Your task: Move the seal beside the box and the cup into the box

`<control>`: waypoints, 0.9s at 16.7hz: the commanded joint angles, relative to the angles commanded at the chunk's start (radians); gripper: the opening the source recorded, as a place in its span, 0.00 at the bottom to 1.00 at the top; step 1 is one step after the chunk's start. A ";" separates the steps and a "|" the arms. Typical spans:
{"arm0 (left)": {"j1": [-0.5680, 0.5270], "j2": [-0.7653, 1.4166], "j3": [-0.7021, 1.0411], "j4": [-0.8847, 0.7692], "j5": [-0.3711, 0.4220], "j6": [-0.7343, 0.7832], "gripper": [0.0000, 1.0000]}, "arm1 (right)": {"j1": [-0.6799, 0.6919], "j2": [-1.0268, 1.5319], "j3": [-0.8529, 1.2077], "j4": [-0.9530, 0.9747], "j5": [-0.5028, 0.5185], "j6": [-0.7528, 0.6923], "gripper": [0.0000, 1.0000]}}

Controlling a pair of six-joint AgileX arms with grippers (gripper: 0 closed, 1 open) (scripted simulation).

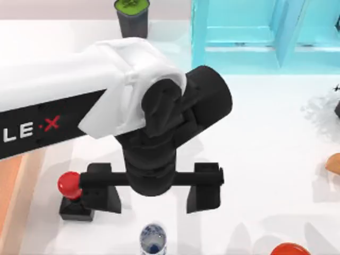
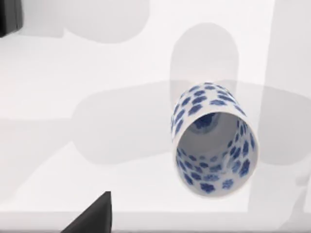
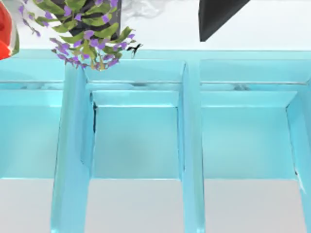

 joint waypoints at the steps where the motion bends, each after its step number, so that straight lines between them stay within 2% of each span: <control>1: -0.033 0.006 -0.017 0.025 0.001 -0.033 1.00 | 0.000 0.000 0.000 0.000 0.000 0.000 1.00; 3: -0.067 0.010 -0.037 0.055 0.002 -0.067 1.00 | 0.000 0.000 0.000 0.000 0.000 0.000 1.00; 9: -0.065 0.013 -0.050 0.071 0.002 -0.066 1.00 | 0.000 0.000 0.000 0.000 0.000 0.000 1.00; 15: -0.065 0.085 -0.200 0.302 0.003 -0.064 1.00 | 0.000 0.000 0.000 0.000 0.000 0.000 1.00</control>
